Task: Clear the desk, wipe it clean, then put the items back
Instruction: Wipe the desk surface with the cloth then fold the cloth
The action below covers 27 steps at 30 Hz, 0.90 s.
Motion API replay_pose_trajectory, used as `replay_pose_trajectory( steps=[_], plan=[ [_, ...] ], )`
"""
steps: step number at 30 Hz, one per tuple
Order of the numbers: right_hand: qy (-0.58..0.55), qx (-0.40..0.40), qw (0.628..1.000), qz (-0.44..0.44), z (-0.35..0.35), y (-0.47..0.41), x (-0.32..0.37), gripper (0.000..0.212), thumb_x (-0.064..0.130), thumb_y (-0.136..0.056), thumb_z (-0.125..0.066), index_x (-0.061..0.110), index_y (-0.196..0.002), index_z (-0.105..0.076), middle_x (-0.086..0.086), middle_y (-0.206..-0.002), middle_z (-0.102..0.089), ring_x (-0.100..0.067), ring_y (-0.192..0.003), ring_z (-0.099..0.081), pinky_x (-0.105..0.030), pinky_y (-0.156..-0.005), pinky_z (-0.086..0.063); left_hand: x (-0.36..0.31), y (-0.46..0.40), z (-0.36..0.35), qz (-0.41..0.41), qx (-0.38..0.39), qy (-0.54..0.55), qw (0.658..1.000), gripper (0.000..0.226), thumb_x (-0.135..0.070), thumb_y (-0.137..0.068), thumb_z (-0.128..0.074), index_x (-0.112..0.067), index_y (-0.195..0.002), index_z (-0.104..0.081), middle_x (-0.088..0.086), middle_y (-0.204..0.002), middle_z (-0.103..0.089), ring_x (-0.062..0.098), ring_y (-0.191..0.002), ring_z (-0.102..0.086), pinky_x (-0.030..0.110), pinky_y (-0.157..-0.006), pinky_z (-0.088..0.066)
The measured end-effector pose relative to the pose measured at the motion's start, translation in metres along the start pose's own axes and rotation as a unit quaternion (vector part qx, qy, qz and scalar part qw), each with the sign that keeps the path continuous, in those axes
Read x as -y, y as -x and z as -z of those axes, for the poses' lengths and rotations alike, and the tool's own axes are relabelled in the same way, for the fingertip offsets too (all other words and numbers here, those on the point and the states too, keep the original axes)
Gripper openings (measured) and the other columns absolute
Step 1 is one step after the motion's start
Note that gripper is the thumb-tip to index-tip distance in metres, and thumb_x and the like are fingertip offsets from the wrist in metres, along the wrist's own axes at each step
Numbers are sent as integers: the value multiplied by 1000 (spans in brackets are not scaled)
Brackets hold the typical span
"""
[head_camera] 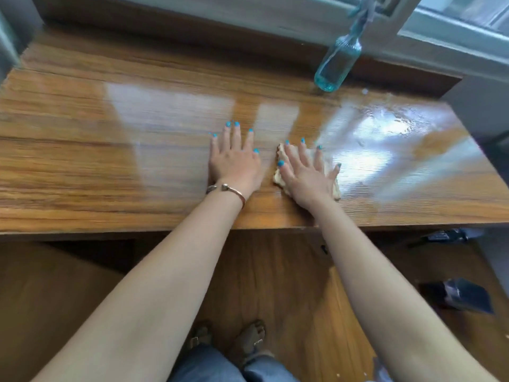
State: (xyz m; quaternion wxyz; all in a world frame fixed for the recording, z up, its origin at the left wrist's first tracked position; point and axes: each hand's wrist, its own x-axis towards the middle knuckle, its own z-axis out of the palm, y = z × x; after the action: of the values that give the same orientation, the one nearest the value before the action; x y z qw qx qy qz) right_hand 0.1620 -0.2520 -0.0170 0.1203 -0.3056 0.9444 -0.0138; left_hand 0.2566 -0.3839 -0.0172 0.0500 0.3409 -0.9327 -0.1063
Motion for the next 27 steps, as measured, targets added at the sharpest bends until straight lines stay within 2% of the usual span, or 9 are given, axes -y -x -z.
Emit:
replay_pose_trajectory(
  steps=[3, 9, 12, 17, 19, 21, 23, 25, 27],
  plan=[
    [21, -16, 999, 40, -17, 51, -18, 52, 58, -100, -16, 55, -148, 2, 16, -162, 8, -20, -149, 16, -62, -112, 8, -4, -31, -9, 14, 37, 14, 999, 53, -37, -102, -19, -29, -155, -12, 0, -163, 0, 23, -150, 3, 45, -119, 2],
    [-40, 9, 999, -16, 23, -65, -59, 51, 55, -102, -16, 48, -151, -5, 13, -163, 4, -23, -150, 10, -59, -117, 5, -4, -51, -32, -39, 8, -8, 999, 52, -41, -102, -15, -36, -153, -13, 0, -163, -7, 22, -149, -4, 46, -119, -2],
    [-49, -2, 999, 9, 17, -46, -79, 50, 56, -102, -14, 48, -151, -7, 14, -163, 3, -19, -150, 11, -54, -118, 7, 0, -52, -33, -40, 1, -3, 999, 51, -40, -102, -15, -37, -153, -13, 0, -163, -7, 21, -150, -4, 46, -119, -2],
    [-78, -129, 975, -166, -19, 50, -135, 57, 55, -96, -10, 44, -151, -19, 13, -162, -10, -16, -151, 1, -50, -118, 3, 1, -51, -37, -41, -15, -11, 999, 52, -39, -102, -17, -34, -153, -17, 3, -163, -10, 23, -149, -6, 47, -118, -2],
    [-221, -242, 920, -216, -39, 60, -118, 57, 48, -95, -21, 34, -150, -31, 12, -161, -17, -15, -150, 0, -50, -119, 5, -1, -52, -38, -47, -32, -17, 998, 52, -39, -101, -18, -32, -153, -20, 5, -162, -13, 25, -149, -7, 48, -118, -3],
    [-435, -352, 798, -223, -50, 57, -82, 53, 36, -96, -36, 31, -149, -33, 12, -158, -12, -16, -150, 5, -48, -121, 0, -1, -53, -38, -49, -33, -20, 998, 52, -38, -101, -18, -31, -153, -20, 6, -162, -13, 26, -149, -7, 49, -119, -3],
    [-532, -428, 700, -207, -61, 60, -41, 46, 27, -98, -40, 52, -136, -34, 21, -152, -3, -18, -150, 9, -44, -123, -3, -2, -52, -38, -52, -24, -21, 998, 52, -38, -102, -18, -30, -153, -19, 7, -162, -12, 27, -149, -6, 50, -118, -2],
    [-529, -454, 687, -205, -70, 65, 2, 43, 27, -100, -37, 62, -124, -31, 23, -152, -2, -16, -149, 13, -35, -121, 4, -2, -51, -37, -57, -21, -19, 998, 53, -37, -102, -18, -28, -153, -19, 8, -162, -12, 29, -149, -6, 51, -118, -2],
    [-552, -461, 657, -225, -77, 65, 36, 40, 33, -100, -32, 54, -134, -28, 20, -155, 3, -9, -148, 15, -25, -120, 3, -3, -50, -36, -64, -18, -14, 998, 53, -36, -102, -18, -26, -153, -19, 9, -162, -11, 30, -149, -6, 52, -118, -2]
  ],
)
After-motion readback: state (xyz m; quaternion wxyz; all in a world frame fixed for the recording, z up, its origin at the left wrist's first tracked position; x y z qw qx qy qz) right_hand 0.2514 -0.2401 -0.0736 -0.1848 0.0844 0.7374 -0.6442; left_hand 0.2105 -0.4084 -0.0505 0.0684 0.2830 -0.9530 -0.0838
